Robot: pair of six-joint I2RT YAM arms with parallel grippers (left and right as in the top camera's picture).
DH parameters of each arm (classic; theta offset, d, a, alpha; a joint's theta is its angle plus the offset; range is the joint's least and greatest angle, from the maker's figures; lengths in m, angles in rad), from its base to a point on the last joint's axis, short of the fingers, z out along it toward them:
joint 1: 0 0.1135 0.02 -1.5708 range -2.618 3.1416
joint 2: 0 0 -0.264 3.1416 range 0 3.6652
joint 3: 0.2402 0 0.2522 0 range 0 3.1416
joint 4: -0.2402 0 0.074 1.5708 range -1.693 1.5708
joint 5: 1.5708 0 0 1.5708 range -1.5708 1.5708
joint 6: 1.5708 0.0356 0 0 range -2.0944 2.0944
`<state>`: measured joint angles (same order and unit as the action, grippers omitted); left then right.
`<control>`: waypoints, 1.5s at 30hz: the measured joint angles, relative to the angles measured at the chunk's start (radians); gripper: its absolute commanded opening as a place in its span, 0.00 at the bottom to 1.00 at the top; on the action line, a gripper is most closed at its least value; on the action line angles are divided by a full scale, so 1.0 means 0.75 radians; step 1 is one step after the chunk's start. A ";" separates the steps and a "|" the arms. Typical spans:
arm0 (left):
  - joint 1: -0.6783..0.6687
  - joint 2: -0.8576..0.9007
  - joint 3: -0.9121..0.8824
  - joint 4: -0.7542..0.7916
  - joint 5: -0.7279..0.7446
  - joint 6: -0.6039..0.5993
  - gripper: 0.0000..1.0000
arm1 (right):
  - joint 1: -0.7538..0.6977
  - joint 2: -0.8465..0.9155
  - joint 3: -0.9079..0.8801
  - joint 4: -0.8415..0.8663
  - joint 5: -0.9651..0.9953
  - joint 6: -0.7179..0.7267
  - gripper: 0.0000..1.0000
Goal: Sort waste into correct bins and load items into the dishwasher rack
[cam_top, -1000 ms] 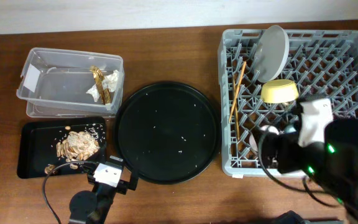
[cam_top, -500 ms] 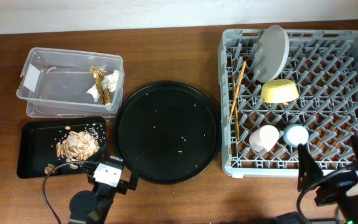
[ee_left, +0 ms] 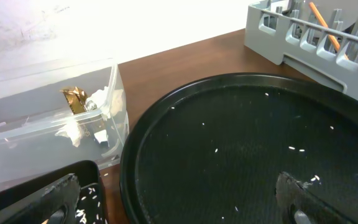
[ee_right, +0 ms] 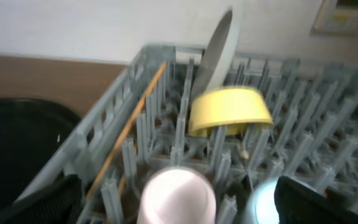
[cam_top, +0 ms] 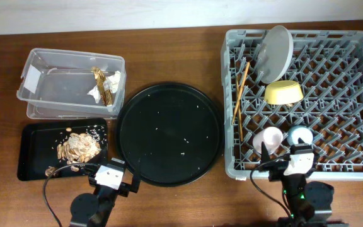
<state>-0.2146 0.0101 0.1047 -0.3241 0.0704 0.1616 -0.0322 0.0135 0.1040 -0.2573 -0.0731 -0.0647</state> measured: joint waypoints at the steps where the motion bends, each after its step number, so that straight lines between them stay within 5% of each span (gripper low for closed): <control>1: 0.000 0.000 0.000 -0.001 0.000 0.000 0.99 | 0.007 0.000 -0.039 0.074 -0.002 0.000 0.99; 5: 0.000 0.000 0.000 0.000 0.000 0.000 0.99 | 0.120 0.000 -0.109 0.245 -0.012 0.001 0.99; 45: 0.000 0.000 0.000 0.000 0.000 0.000 0.99 | 0.050 0.000 -0.118 0.246 -0.016 0.001 0.99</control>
<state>-0.2146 0.0101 0.1047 -0.3241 0.0704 0.1616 0.0051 0.0135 0.0154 -0.0727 -0.0849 -0.0643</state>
